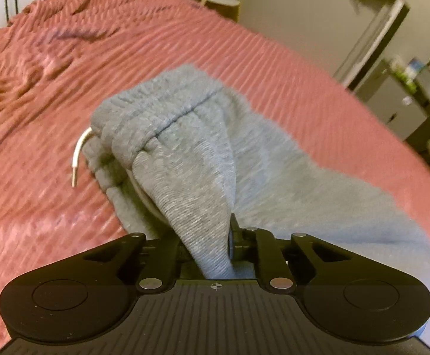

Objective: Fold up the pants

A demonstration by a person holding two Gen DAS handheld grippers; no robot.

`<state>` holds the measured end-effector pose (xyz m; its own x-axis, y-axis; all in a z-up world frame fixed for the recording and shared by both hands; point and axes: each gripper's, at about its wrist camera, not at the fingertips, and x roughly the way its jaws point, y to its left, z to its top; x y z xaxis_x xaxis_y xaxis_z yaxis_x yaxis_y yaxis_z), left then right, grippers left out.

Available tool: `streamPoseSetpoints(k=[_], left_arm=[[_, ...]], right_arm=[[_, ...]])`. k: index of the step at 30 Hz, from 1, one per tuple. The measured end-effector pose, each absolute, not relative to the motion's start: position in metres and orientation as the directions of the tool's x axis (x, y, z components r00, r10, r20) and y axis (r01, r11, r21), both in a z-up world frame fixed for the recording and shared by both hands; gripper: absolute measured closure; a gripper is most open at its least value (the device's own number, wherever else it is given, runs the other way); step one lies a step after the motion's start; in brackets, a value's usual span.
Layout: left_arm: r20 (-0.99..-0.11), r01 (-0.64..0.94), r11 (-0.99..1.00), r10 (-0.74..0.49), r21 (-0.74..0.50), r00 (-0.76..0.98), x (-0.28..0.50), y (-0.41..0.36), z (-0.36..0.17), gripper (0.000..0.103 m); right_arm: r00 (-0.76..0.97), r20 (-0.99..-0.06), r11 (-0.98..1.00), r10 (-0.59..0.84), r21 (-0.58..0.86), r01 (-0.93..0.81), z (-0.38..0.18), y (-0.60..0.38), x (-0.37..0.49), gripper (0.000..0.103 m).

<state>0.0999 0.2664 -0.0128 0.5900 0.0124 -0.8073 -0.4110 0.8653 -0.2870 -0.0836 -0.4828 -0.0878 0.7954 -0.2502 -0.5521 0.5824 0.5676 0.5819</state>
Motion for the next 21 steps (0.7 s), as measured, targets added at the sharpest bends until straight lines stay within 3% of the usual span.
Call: streamPoseSetpoints(k=[5,8,10,11,12,14,18,21], left_arm=[[-0.792,-0.393,0.846,-0.054,-0.36,0.609,0.083,0.275,0.004,0.089],[-0.829,-0.414,0.855,-0.031,-0.312,0.559,0.084,0.275,-0.008,0.088],[-0.848,-0.44,0.843,-0.035,-0.309,0.528,0.086,0.276,-0.017,0.086],[-0.85,-0.445,0.838,-0.04,-0.315,0.525,0.086,0.276,-0.019,0.082],[-0.851,-0.452,0.835,-0.036,-0.314,0.524,0.085,0.274,-0.018,0.075],[-0.839,-0.441,0.838,-0.038,-0.323,0.543,0.079,0.263,-0.013,0.062],[-0.809,-0.351,0.868,-0.092,-0.351,0.581,0.064,0.222,0.004,0.03],[-0.781,-0.249,0.891,-0.166,-0.381,0.602,0.053,0.185,0.007,0.027]], right_arm=[[0.794,-0.522,0.581,-0.312,0.556,0.594,-0.063,-0.484,-0.109,0.1],[0.688,-0.635,0.592,-0.352,0.418,0.689,-0.079,-0.483,-0.103,0.096],[0.671,-0.684,0.589,-0.287,0.426,0.687,-0.095,-0.483,-0.099,0.093],[0.698,-0.676,0.573,-0.237,0.483,0.662,-0.101,-0.482,-0.1,0.089],[0.72,-0.668,0.559,-0.187,0.53,0.638,-0.107,-0.479,-0.099,0.073],[0.729,-0.669,0.555,-0.145,0.555,0.62,-0.115,-0.469,-0.095,0.06],[0.764,-0.638,0.576,-0.098,0.59,0.566,-0.114,-0.45,-0.081,0.059],[0.781,-0.624,0.542,-0.033,0.645,0.538,-0.121,-0.438,-0.068,0.058]])
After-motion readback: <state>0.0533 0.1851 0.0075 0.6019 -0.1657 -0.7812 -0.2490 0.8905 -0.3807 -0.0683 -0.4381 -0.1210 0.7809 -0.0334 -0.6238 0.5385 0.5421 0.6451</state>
